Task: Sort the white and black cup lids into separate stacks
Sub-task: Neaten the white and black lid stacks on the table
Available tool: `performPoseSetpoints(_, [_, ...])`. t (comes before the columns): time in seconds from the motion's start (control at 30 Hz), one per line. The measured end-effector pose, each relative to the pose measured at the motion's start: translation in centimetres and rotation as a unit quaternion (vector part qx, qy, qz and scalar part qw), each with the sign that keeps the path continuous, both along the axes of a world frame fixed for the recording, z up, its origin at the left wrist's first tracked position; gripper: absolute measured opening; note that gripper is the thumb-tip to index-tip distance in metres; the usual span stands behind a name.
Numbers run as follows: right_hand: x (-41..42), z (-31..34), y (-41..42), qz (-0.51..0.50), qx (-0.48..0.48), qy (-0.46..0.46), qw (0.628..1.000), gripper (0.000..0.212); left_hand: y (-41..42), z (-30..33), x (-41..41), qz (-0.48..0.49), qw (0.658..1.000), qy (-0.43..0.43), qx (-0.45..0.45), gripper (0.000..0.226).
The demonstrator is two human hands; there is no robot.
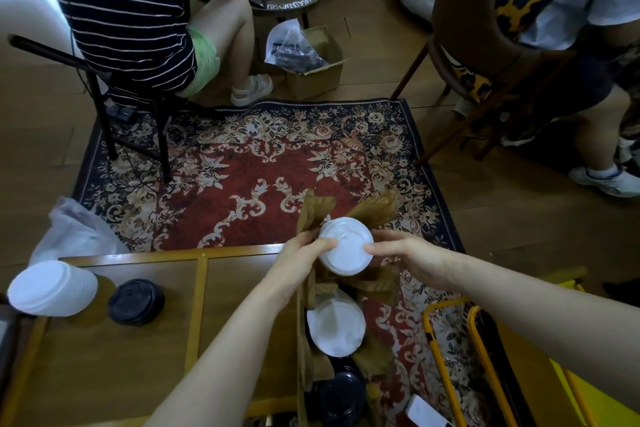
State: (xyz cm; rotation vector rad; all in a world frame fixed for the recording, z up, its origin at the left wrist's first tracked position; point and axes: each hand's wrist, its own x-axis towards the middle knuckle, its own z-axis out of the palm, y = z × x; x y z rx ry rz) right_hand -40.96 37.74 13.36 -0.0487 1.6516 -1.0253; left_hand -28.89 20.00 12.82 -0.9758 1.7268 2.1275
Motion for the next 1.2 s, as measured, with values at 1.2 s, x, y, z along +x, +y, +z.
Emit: performPoseSetpoints(1.2, [-0.7,-3.5,-1.5,0.002,0.029,0.005,1.000,0.062,-1.6,-6.2,-1.2,0.019,0.999,-0.050,0.011,0.060])
